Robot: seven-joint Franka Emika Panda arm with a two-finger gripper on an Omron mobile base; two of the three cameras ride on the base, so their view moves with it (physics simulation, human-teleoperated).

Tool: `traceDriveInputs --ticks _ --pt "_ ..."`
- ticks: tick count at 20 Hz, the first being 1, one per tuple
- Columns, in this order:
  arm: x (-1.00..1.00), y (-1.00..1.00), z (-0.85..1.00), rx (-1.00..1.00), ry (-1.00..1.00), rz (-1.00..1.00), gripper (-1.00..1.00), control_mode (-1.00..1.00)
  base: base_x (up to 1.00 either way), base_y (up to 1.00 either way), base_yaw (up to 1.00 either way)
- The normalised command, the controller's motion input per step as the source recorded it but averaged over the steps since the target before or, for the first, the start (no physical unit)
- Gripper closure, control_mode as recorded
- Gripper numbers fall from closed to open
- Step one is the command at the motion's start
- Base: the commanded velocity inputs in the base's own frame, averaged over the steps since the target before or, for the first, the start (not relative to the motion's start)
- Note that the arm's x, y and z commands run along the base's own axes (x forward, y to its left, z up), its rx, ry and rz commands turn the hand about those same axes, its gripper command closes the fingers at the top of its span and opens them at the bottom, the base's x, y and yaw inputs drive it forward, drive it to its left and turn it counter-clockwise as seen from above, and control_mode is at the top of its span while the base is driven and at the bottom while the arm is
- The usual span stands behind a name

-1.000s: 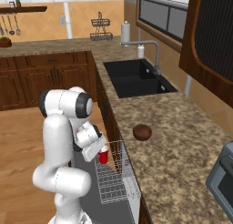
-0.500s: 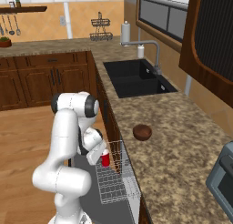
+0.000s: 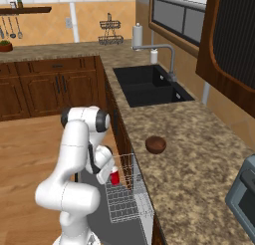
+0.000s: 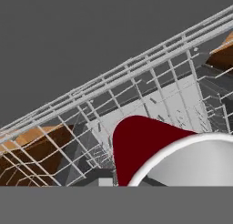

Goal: Pick up the cup and bowl from the counter, place them in the dishwasher, and close the dishwasher door.

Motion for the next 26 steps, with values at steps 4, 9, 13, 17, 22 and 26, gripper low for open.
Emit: traceDriveInputs --ticks 4,9,13,17,22,26 --pt "0.11 0.0 -0.3 0.0 0.06 0.08 1.0 -1.0 0.0 0.0 0.0" --pt "0.05 0.0 -0.38 0.02 0.03 0.14 1.0 -1.0 0.0 0.0 0.0" --pt "-0.39 0.74 -0.34 0.15 0.0 0.04 -1.0 -1.0 0.0 0.0 0.0" --pt "-0.23 0.39 0.03 0.05 0.04 0.0 -1.0 -1.0 0.0 0.0 0.0" --pt "-0.2 0.14 0.74 -0.05 0.01 0.02 -1.0 -1.0 0.0 0.0 0.0" --pt "-0.21 0.0 0.91 -0.01 -0.03 0.01 -1.0 -1.0 0.0 0.0 0.0"
